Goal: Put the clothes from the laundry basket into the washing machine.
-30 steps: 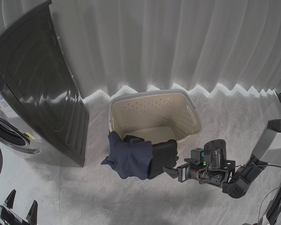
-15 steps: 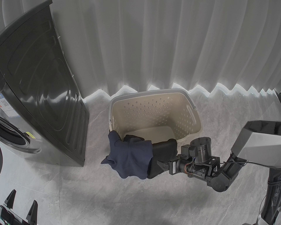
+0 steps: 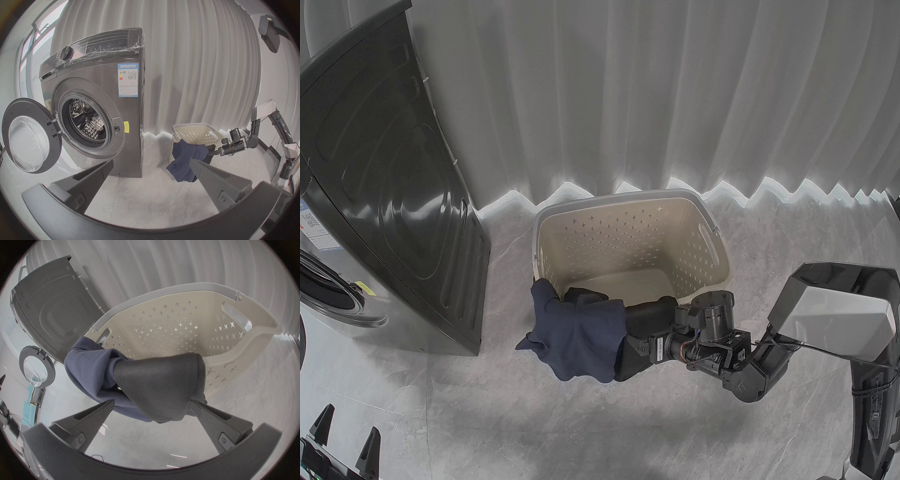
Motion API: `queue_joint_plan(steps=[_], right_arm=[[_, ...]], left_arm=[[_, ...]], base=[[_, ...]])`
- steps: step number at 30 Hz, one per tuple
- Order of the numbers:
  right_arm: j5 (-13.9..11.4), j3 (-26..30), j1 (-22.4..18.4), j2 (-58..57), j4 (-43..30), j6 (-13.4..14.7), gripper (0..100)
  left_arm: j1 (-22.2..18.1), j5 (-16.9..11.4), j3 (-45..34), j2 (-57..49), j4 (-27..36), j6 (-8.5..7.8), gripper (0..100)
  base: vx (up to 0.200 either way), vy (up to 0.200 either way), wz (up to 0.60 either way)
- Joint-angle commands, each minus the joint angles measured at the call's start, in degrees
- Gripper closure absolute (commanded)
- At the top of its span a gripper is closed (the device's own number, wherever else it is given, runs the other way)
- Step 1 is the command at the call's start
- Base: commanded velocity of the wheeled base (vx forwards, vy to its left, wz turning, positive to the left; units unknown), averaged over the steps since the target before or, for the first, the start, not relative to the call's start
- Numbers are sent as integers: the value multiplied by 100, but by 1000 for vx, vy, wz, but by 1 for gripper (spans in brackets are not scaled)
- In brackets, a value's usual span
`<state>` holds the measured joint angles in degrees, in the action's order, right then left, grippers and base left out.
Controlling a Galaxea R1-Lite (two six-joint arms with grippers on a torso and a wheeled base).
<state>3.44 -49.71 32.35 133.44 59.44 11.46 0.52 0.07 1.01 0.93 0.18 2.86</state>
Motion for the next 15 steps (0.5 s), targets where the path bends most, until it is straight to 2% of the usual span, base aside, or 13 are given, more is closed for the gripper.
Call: queue_joint_plan(steps=[1,11,12,15], right_arm=[[-10,-109,17,112,15,-3,0],[-54,-223,78,235,217,-3,0],[-63,-223,78,244,226,-3,100],[-63,-223,78,270,331,-3,100]], left_arm=[[0,10,-92,-93,-1,4,0],[0,10,-92,-93,-1,4,0],[0,10,-92,-93,-1,12,0],[0,10,-92,-93,-1,12,0]], base=[[0,0,0],[0,0,0],[0,0,0],[0,0,0]])
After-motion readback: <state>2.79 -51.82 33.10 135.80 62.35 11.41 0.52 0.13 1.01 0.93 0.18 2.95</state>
